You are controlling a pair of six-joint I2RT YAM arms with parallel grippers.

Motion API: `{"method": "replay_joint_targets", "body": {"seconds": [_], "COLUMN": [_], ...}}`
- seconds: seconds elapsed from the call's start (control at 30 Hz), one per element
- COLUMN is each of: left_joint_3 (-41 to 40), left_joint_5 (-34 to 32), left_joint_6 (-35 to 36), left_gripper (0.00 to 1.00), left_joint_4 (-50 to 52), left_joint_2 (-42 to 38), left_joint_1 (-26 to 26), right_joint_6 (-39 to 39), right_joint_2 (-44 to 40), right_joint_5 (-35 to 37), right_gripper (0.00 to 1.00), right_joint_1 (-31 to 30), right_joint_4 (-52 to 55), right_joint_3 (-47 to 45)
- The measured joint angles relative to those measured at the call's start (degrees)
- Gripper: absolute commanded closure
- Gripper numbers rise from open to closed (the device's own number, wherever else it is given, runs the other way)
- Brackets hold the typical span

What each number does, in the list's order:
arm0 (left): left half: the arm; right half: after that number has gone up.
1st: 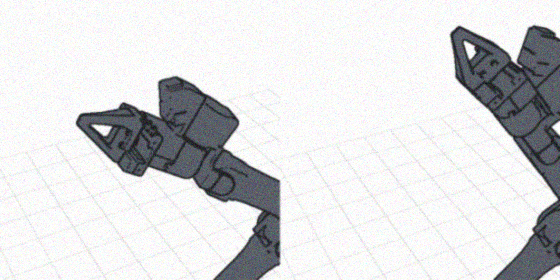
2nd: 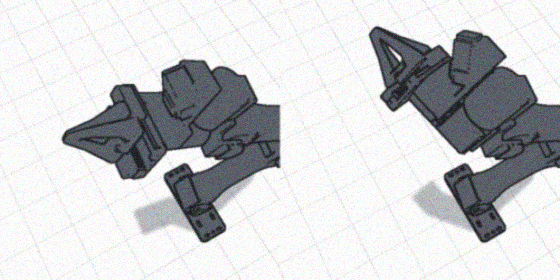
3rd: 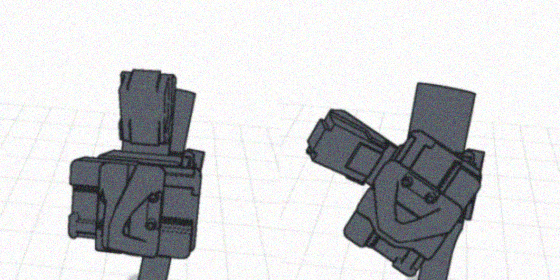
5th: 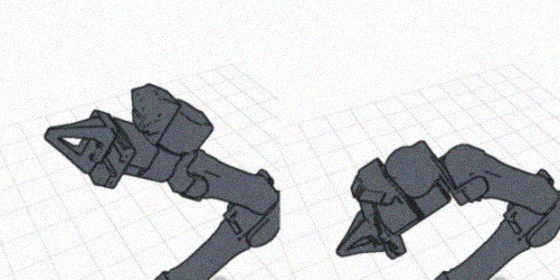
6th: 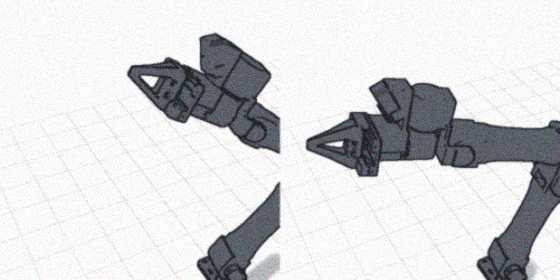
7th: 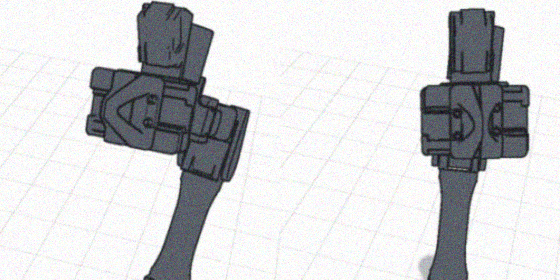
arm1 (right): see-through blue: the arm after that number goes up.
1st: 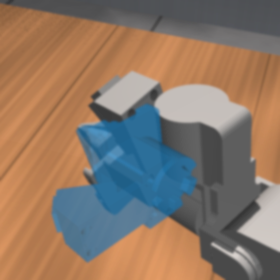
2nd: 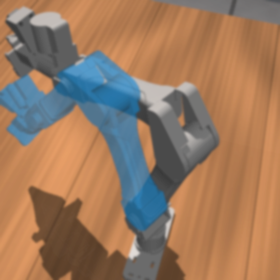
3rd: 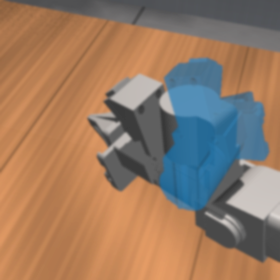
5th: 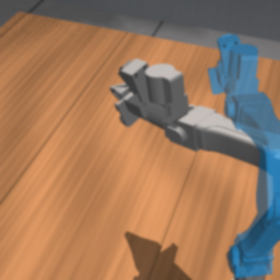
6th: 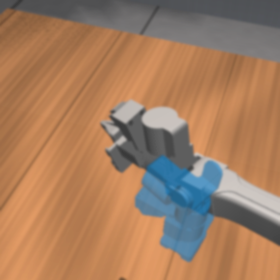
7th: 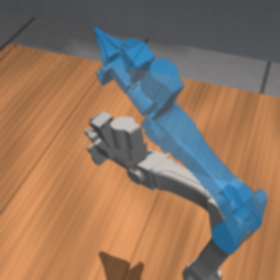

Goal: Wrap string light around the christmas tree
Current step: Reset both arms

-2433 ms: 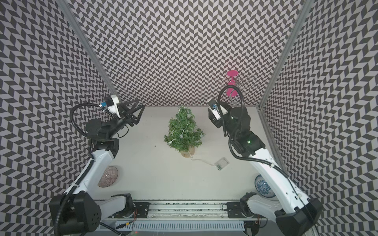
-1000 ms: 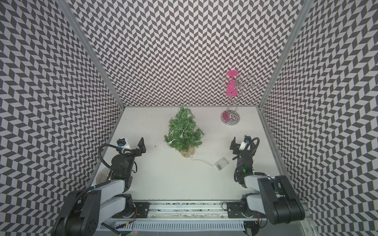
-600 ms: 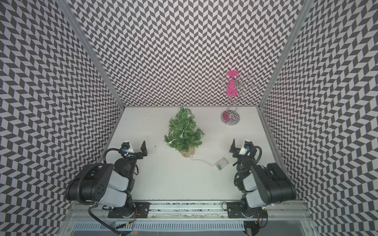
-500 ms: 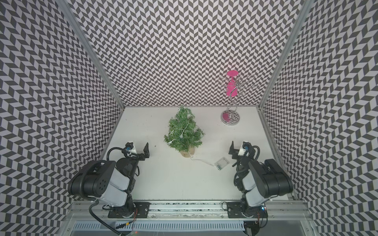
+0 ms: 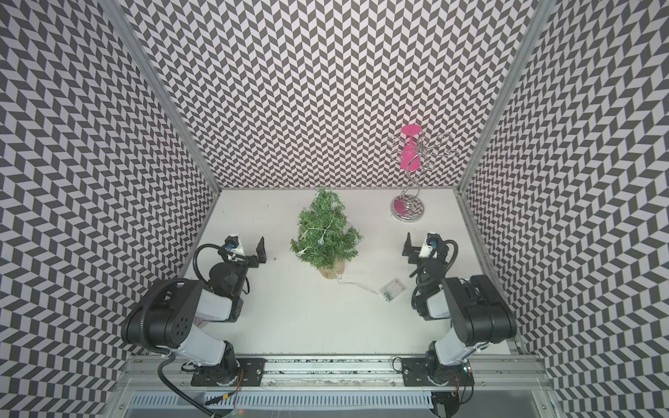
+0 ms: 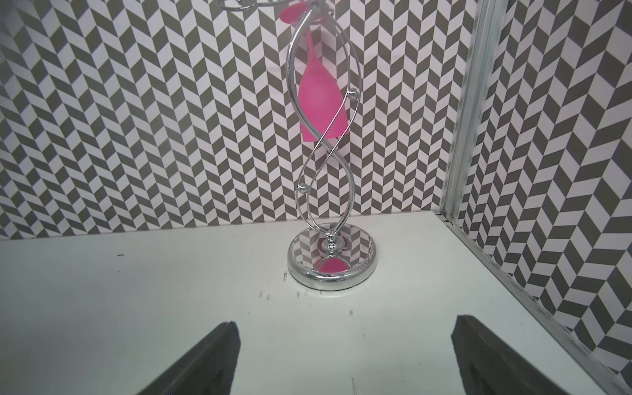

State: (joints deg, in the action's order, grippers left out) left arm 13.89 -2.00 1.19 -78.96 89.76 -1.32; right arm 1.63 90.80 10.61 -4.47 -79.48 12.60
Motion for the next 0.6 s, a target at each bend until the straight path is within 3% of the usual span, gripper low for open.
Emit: {"method": "replay_joint_targets", "body": {"seconds": [0.13, 0.6], "left_joint_3": [-0.79, 0.44], "left_joint_5": [-3.02, -2.47], "left_joint_6": [-1.46, -1.27], "left_gripper": [0.01, 0.00], "left_joint_4": [1.49, 6.47], "left_joint_2": [-0.31, -0.13], "left_joint_1": [0.50, 0.39], "right_joint_6": [-0.57, -0.68], "right_joint_2": [0.00, -0.02], "right_joint_5": [-0.57, -1.27], "right_gripper": [0.01, 0.01], "right_joint_1": [0.26, 0.26], "right_joint_4": [2.16, 3.37], "right_joint_3": [-0.22, -0.22]}}
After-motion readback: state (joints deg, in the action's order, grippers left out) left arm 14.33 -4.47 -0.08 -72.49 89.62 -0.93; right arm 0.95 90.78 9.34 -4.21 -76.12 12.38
